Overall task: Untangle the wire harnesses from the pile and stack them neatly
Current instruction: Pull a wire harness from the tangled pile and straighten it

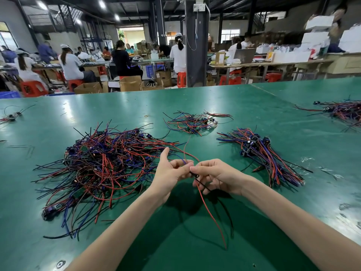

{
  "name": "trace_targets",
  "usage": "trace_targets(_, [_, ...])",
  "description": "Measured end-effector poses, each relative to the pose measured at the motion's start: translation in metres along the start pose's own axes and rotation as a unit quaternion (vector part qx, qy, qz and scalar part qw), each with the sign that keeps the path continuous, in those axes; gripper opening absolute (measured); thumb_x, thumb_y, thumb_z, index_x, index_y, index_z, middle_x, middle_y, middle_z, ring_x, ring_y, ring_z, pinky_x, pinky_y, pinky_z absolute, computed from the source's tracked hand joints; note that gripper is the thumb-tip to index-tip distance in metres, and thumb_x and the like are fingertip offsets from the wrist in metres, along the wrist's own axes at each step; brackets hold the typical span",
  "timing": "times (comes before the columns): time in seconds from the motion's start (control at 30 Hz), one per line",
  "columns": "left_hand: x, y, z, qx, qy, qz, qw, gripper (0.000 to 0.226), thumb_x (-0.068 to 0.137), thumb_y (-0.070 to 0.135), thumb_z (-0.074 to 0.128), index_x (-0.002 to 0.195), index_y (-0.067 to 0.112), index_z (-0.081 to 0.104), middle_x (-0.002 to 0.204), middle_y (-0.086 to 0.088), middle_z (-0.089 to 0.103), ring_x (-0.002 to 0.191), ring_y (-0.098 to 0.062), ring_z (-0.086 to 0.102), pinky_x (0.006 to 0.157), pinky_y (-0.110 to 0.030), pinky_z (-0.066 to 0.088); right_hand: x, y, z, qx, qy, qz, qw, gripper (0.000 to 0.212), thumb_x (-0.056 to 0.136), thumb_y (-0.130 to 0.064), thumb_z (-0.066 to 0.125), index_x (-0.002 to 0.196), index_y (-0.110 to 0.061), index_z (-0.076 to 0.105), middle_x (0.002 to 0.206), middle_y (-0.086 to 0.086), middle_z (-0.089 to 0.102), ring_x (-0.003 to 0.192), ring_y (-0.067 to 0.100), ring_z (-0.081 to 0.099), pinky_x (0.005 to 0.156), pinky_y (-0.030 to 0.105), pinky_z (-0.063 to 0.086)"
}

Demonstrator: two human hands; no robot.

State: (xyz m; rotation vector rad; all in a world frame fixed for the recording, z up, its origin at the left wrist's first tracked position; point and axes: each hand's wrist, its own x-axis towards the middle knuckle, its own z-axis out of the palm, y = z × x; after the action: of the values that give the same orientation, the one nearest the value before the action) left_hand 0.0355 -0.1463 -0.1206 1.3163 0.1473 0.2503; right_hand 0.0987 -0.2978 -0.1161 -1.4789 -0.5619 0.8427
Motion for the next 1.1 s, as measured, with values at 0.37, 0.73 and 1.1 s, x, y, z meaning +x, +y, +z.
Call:
trace_targets(0.37, [0.003, -0.006, -0.003, 0.157, -0.006, 0.086, 0.984, 0.066, 0.083, 0.004, 0.069, 0.14, 0.001, 0.036, 0.093, -0.006, 0.073, 0.087, -0.021, 0.063, 0.089, -0.041, 0.051, 0.003, 0.002, 0.001, -0.001, 0.021, 0.004, 1.0, 0.007, 0.083, -0.02, 0.066, 0.087, -0.013, 0.066, 0.066, 0.012, 0.067, 0.05, 0.015, 0.062, 0.05, 0.026, 0.053])
trace_targets(0.73, [-0.003, -0.003, -0.001, 0.09, -0.018, 0.104, 0.99, 0.012, 0.086, -0.001, 0.063, 0.085, 0.011, 0.066, 0.064, -0.001, 0.065, 0.051, -0.008, 0.055, 0.053, -0.018, 0.049, 0.0, -0.001, 0.004, 0.019, 0.016, -0.019, 1.0, 0.02, 0.07, -0.03, 0.072, 0.081, -0.015, 0.066, 0.077, 0.01, 0.068, 0.06, 0.018, 0.065, 0.053, 0.025, 0.051])
trace_targets(1.1, [-0.008, -0.003, 0.005, 0.088, -0.005, 0.119, 0.989, 0.015, 0.089, 0.006, 0.06, 0.076, 0.01, 0.066, 0.066, 0.001, 0.071, 0.057, -0.008, 0.063, 0.053, -0.018, 0.05, 0.0, -0.001, 0.004, 0.011, 0.032, -0.023, 0.999, 0.017, 0.085, -0.005, 0.062, 0.072, -0.013, 0.055, 0.072, 0.011, 0.067, 0.06, 0.019, 0.065, 0.049, 0.026, 0.05])
